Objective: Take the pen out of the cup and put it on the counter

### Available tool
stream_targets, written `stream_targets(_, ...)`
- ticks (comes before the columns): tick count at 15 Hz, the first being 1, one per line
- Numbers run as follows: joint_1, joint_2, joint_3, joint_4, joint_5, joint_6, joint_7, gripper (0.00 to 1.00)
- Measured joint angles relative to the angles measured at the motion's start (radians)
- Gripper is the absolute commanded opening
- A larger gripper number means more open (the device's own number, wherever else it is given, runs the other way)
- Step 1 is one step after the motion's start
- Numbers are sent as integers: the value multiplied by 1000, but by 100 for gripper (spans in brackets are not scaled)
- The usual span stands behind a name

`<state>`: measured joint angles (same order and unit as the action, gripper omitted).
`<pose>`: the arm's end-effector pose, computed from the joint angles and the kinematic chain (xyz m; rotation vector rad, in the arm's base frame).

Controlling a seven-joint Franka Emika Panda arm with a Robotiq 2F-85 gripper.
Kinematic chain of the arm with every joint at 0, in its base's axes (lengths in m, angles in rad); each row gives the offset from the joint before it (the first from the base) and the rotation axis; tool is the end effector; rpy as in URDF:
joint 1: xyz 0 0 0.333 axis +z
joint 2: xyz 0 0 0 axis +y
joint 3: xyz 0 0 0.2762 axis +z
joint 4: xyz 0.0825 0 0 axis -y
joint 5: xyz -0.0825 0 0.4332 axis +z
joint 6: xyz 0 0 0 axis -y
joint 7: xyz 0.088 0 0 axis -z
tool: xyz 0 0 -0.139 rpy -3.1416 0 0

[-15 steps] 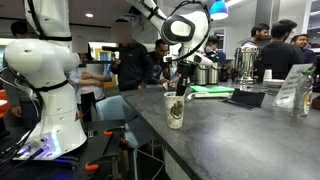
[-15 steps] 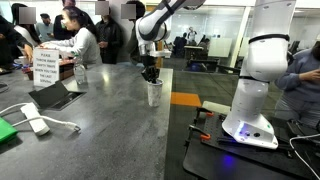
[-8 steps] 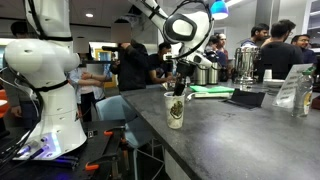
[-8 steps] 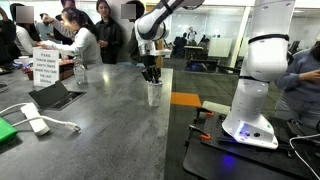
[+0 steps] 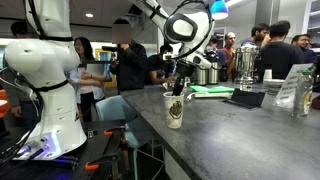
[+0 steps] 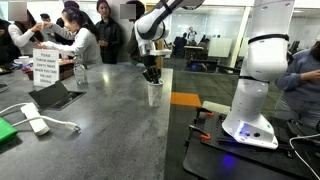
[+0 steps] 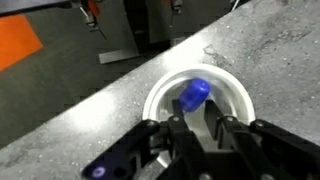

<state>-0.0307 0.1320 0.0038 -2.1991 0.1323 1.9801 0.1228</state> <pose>0.5244 -0.0019 0.1970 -2.9808 0.3351 0.5391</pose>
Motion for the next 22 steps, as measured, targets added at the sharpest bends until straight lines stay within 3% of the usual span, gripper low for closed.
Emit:
stream_targets(2,1,4,0,1,6,-4,0,6)
stream_targets(17,12,-12,0,16,1,-33,5,1)
stream_targets(18,14,-19,0,16,-1,-39,5,26)
stream_targets(20,14,-30,0,16,-2,-52,6,32)
stream_targets(22,14,-35,0,17,-2,-65,6,47)
